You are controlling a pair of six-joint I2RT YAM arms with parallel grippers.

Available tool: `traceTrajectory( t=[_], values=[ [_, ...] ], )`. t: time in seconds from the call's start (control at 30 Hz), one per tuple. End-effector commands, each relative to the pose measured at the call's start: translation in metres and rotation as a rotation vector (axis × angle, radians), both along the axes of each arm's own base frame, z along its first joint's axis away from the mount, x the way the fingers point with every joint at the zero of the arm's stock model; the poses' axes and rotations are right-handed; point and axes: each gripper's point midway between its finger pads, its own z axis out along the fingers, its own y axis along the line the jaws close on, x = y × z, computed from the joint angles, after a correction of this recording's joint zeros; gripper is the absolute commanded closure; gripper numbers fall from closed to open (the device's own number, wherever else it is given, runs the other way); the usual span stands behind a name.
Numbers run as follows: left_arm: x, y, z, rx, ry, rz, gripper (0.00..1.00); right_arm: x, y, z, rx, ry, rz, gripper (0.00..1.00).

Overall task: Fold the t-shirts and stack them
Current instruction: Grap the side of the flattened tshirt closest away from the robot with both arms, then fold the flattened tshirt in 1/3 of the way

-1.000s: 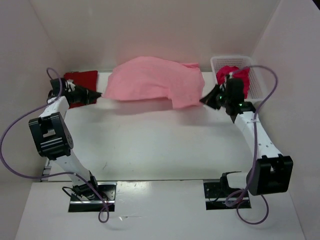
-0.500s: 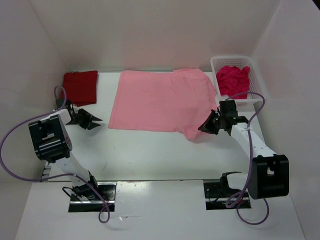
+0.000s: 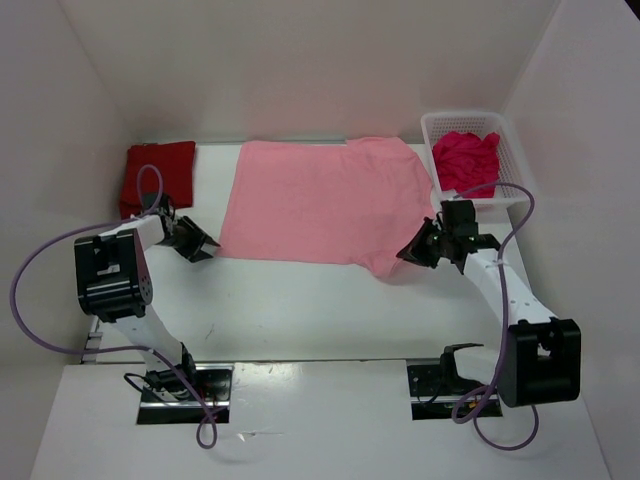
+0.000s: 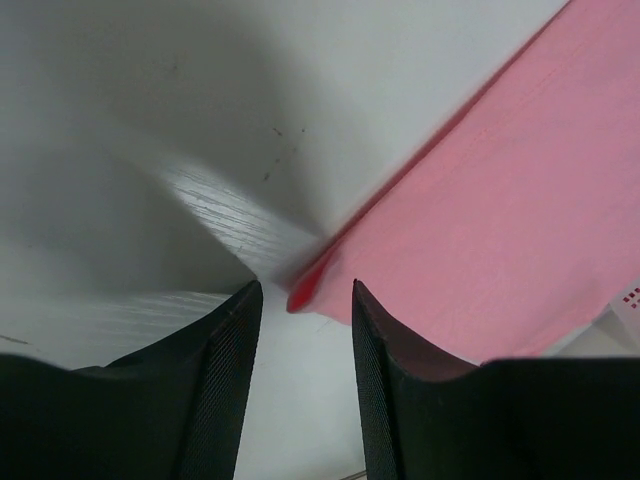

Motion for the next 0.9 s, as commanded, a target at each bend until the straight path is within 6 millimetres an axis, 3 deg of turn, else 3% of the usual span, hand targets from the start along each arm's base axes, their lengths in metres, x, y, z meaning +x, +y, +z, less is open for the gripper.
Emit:
traceTrajectory(
  t=[0.0,0.13,0.3,0.33,0.47,0.73,0.87],
  values=[
    [-0.001,0.003,-0.005,0.067,0.017,0.02,0.51,0.002,0.0,0.011,0.01,-0.046,-0.008,1.0],
    [0.005,-0.01,-0.009,0.046,0.01,0.013,0.58,0.004,0.001,0.017,0.017,-0.07,-0.014,1.0],
    [0.005,-0.02,-0.005,0.032,0.006,-0.005,0.97,0.003,-0.002,0.02,0.01,-0.077,-0.033,1.0],
    [0.004,-0.02,0.0,0.034,-0.006,-0.005,1.0,0.001,-0.003,0.021,0.009,-0.072,-0.049,1.0],
    [-0.016,-0.01,0.039,0.019,-0.064,0.023,1.0,-0.012,-0.003,0.017,0.022,-0.028,-0.07,1.0],
    [-0.081,0.01,0.066,0.015,-0.086,0.036,1.0,-0.065,0.011,0.023,0.057,0.06,-0.048,1.0],
    [-0.113,0.004,0.077,-0.009,-0.065,0.035,1.0,-0.091,0.011,0.035,0.081,0.076,-0.072,1.0]
  ],
)
